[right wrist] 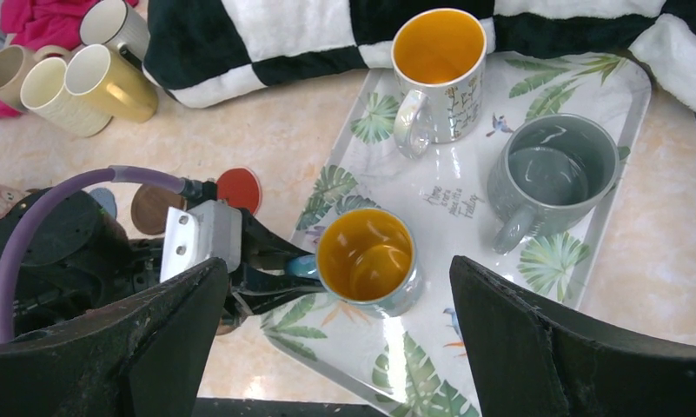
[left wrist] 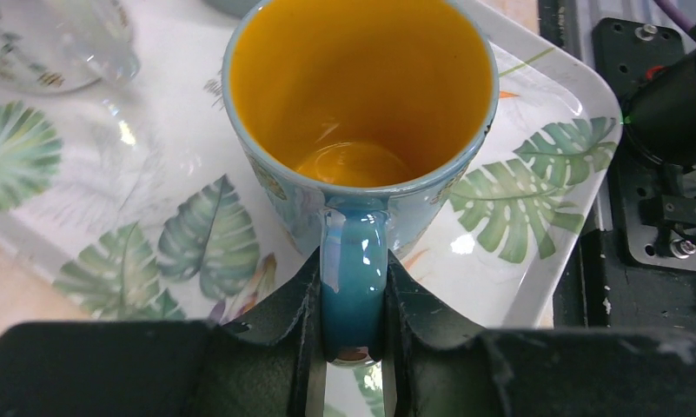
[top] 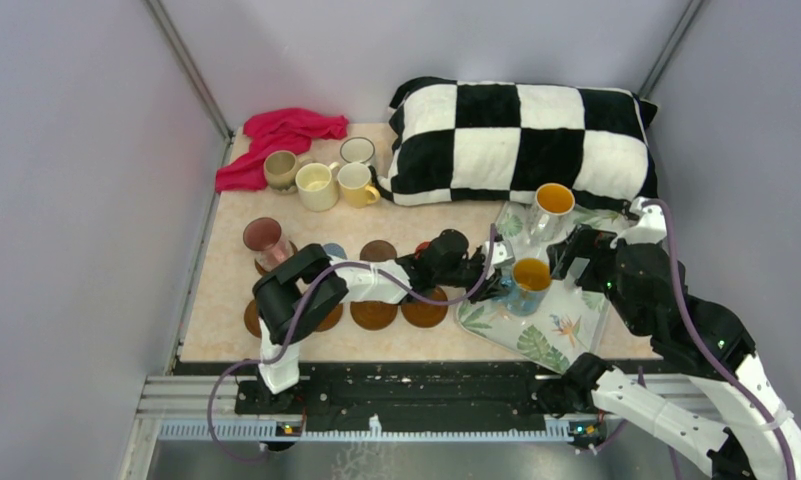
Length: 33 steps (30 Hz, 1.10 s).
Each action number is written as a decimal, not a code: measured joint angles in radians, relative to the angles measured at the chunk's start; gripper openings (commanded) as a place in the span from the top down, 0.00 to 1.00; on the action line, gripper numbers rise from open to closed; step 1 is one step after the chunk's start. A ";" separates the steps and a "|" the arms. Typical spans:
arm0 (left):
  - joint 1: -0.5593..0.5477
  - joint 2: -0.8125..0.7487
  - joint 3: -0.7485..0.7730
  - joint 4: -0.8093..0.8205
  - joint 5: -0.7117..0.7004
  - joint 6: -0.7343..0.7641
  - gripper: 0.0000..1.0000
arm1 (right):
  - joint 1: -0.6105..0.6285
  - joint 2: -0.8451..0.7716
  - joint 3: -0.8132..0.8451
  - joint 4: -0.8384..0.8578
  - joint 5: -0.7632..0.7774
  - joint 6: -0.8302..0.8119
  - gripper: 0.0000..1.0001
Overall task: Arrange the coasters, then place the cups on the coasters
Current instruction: Pick up the cup from the tray, then place the cup on the coaster.
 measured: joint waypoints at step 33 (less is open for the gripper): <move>0.003 -0.669 -0.421 -0.295 -0.918 -0.359 1.00 | 0.000 0.099 -0.108 0.209 -0.068 -0.069 0.01</move>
